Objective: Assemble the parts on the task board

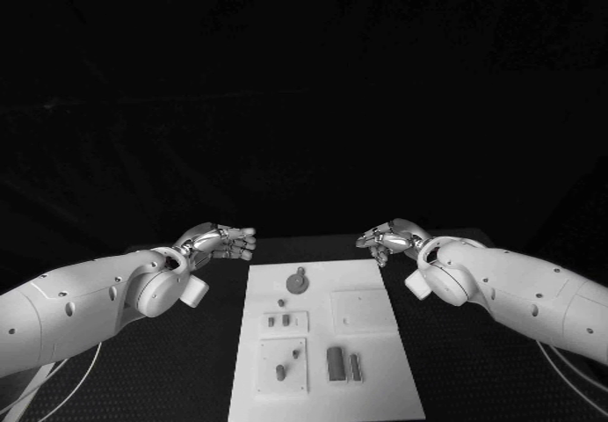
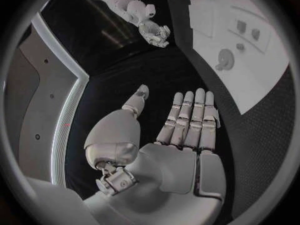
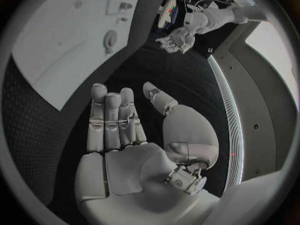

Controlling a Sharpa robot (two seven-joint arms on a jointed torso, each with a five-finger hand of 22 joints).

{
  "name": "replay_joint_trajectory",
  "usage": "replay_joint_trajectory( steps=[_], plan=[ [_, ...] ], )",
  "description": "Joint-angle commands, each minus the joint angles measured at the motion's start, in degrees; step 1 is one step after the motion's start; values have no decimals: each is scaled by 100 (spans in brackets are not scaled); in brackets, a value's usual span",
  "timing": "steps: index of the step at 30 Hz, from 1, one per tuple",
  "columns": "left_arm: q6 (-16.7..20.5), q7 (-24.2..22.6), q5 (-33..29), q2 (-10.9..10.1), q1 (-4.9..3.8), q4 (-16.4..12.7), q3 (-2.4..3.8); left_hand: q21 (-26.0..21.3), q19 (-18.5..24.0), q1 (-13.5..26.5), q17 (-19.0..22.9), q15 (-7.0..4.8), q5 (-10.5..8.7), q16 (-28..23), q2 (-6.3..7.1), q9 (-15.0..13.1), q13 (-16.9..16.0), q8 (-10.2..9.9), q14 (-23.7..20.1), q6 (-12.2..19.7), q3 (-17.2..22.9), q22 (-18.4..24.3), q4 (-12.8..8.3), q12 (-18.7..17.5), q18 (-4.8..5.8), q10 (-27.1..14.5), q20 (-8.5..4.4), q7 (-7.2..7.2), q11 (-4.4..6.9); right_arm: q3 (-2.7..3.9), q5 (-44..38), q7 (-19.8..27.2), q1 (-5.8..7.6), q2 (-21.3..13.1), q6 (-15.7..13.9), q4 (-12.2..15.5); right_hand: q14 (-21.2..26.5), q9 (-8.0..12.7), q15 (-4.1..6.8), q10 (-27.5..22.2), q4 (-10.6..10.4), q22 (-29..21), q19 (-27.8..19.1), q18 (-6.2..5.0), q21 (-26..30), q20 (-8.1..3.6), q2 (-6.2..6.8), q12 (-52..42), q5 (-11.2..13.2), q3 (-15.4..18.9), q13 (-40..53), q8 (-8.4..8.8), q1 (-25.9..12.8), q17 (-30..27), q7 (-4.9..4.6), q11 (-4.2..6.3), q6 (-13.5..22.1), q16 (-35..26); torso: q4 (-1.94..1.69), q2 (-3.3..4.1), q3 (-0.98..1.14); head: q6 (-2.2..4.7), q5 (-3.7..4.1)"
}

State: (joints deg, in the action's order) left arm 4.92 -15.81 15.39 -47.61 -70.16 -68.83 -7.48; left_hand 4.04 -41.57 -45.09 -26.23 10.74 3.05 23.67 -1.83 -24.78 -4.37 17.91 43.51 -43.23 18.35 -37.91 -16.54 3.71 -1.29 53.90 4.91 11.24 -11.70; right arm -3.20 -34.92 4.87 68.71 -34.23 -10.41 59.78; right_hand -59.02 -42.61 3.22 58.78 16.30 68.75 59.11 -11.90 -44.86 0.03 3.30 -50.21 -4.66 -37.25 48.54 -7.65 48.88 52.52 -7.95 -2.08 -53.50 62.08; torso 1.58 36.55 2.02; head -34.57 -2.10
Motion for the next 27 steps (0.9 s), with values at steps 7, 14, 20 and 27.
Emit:
replay_joint_trajectory(
  steps=[7,14,20,27],
  plan=[
    [236,-418,-590,517,-144,616,18,14,30,-132,73,5,-16,-199,-38,42,51,-125,-274,225,-6,13,14,-5,8,-181,15,-108,52,219,1297,1126,-86,382,273,-942,1611,264,-1291,-428,6,-1282,-2297,341,2322,892,-96,3033,14,40,-2564,188,170,-1945,-310,-620,566,-3460,71,-380,-52,589,-85],
    [130,-442,-621,829,-118,937,18,-16,79,-154,143,25,-16,-312,-75,42,62,-157,-434,327,-47,54,17,-12,13,-403,38,-168,112,262,1339,1182,-206,458,305,-965,1413,596,-1377,-290,-40,-1248,-3177,573,2716,1074,-136,3869,11,243,-3389,188,243,-2350,-405,-779,701,-3838,78,-485,-64,650,-152],
    [211,-308,-494,831,-96,935,23,-404,4157,4509,2623,-1074,-305,-2367,183,2478,437,-1791,-4351,4323,-1835,3791,1654,-371,129,-5390,-491,-1124,1170,259,1199,984,-214,433,131,-915,5902,4261,-322,-5878,-1630,-6875,-5911,1190,4486,-3,-330,5021,466,3725,-4854,765,-4888,-5252,795,208,5350,-6208,64,-454,-66,631,-140],
    [751,-466,-646,753,64,491,129,-404,4157,4509,2623,-1074,-305,-2367,183,2478,437,-1791,-4351,4323,-1835,3791,1654,-371,129,-5390,-491,-1124,1170,267,1514,1191,-302,230,-350,-375,5902,4261,-322,-5878,-1630,-6875,-5911,1190,4486,-3,-330,5021,466,3725,-4854,765,-4888,-5252,795,208,5350,-6208,-34,-491,-126,361,15]
  ],
)
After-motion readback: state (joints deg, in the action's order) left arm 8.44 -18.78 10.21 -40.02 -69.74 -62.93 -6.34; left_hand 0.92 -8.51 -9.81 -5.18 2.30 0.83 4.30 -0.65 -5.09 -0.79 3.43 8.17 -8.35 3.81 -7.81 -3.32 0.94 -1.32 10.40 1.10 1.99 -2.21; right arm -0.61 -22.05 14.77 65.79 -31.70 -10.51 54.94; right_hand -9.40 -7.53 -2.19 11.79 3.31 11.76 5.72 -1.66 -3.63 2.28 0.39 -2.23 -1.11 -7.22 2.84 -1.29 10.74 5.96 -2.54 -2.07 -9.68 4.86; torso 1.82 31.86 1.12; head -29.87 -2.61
